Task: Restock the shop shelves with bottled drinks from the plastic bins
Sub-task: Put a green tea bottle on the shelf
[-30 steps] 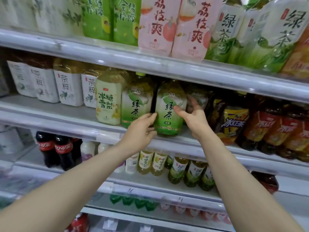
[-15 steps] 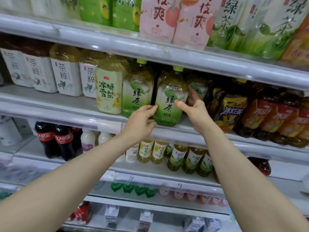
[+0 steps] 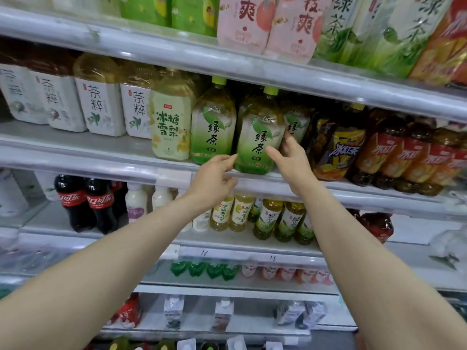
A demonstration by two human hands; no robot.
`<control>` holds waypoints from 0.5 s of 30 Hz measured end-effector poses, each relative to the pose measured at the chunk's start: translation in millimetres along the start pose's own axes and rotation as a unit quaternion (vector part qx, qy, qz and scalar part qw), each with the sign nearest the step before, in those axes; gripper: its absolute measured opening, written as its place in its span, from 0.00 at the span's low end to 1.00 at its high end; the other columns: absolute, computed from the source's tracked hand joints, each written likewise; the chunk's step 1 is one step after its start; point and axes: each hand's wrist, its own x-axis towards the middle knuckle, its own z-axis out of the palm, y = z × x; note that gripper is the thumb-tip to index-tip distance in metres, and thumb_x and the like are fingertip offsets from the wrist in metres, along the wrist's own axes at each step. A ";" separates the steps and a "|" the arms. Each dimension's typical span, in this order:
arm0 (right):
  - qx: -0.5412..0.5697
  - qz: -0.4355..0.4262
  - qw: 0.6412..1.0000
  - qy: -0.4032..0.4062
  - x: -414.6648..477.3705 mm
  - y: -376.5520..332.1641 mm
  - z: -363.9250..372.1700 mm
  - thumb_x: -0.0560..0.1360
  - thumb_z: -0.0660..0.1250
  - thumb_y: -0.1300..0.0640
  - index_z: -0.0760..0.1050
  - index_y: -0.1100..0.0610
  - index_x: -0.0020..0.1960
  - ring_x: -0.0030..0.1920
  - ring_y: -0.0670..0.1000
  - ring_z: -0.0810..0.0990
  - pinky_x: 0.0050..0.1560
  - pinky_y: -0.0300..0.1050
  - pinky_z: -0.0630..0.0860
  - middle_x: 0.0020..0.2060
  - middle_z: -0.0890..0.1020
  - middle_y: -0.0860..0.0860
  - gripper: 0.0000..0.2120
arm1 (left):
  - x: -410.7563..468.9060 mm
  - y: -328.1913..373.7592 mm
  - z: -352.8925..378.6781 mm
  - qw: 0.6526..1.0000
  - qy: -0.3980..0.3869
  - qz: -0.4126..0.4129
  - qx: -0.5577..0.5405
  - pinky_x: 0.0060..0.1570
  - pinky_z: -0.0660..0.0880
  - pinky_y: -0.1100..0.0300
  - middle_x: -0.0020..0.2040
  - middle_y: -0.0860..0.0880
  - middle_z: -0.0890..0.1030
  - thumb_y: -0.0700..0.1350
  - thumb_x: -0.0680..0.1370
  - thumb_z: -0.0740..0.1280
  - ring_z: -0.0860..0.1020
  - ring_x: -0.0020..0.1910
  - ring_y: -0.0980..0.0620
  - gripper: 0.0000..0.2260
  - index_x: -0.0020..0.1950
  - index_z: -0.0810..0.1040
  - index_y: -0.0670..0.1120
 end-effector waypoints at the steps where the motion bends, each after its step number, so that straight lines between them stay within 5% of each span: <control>1: -0.013 0.000 1.000 0.007 -6.9 0.2 2.2 0.80 0.69 0.58 0.63 0.54 0.78 0.69 0.46 0.74 0.71 0.52 0.72 0.70 0.76 0.49 0.29 | -6.3 -0.7 -2.0 1.000 -0.004 -0.006 -0.010 0.69 0.71 0.52 0.73 0.46 0.69 0.37 0.79 0.67 0.73 0.68 0.50 0.27 0.77 0.65 0.46; 6: -0.037 0.017 0.998 0.036 -43.9 -7.2 13.9 0.80 0.68 0.60 0.59 0.55 0.80 0.73 0.49 0.69 0.74 0.51 0.68 0.75 0.70 0.50 0.32 | -34.3 -9.7 -11.0 0.999 -0.008 -0.015 -0.037 0.66 0.73 0.56 0.70 0.48 0.72 0.39 0.79 0.68 0.74 0.64 0.54 0.27 0.76 0.66 0.49; 11: -0.072 0.025 0.996 0.039 -91.0 -11.0 30.6 0.81 0.67 0.57 0.62 0.52 0.79 0.73 0.46 0.69 0.68 0.42 0.70 0.75 0.69 0.48 0.29 | -60.5 -23.5 -19.1 0.997 -0.011 -0.025 -0.066 0.64 0.74 0.54 0.65 0.48 0.77 0.40 0.78 0.69 0.77 0.62 0.53 0.25 0.75 0.69 0.48; 15: -0.080 0.031 0.996 0.021 -127.8 4.0 57.0 0.80 0.69 0.58 0.67 0.52 0.76 0.69 0.46 0.73 0.69 0.44 0.73 0.71 0.74 0.46 0.27 | -87.1 -43.6 -19.6 0.997 -0.023 -0.038 -0.069 0.59 0.74 0.59 0.61 0.50 0.79 0.41 0.78 0.69 0.78 0.58 0.54 0.23 0.73 0.72 0.48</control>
